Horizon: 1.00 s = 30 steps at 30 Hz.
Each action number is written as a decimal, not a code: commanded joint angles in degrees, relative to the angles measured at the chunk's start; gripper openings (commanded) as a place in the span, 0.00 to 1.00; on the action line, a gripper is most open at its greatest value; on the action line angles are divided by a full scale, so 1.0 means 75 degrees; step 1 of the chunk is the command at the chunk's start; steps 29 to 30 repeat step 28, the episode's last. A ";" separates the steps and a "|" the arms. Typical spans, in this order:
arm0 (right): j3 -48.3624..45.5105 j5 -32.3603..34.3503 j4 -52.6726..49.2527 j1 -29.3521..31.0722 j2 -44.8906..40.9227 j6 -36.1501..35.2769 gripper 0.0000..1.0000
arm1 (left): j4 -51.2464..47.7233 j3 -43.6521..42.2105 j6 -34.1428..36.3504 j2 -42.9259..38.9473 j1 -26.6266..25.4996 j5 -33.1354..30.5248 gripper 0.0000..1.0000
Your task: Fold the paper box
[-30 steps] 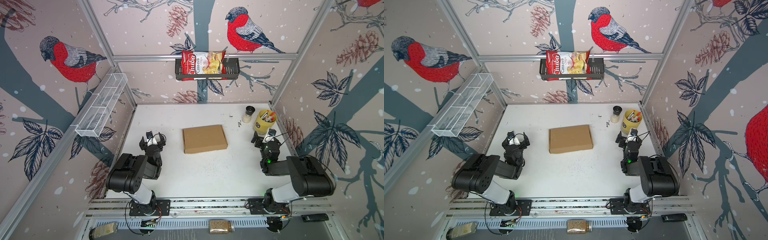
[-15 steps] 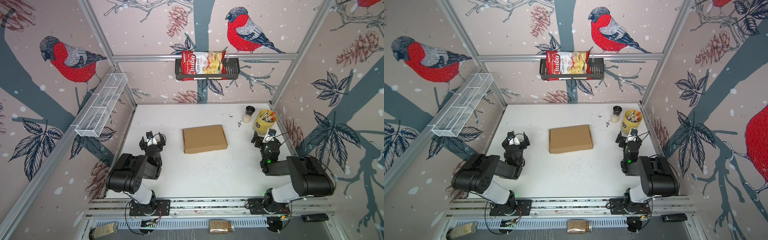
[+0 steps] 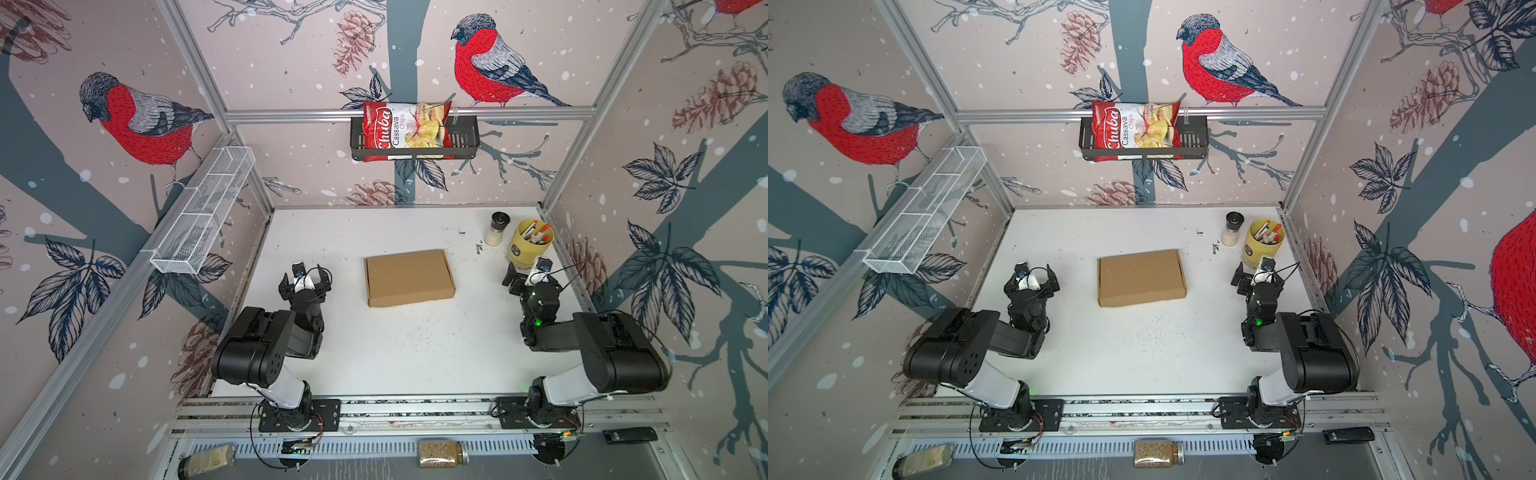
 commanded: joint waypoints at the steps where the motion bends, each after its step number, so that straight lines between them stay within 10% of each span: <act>1: 0.0025 -0.0064 0.0053 0.0006 -0.0031 0.0095 0.99 | 0.0071 0.0021 -0.0022 -0.0026 0.0014 -0.0076 0.98; 30: 0.0025 -0.0064 0.0053 0.0007 -0.0026 0.0092 0.99 | 0.0154 -0.0004 0.0019 -0.0008 -0.0021 -0.0080 0.97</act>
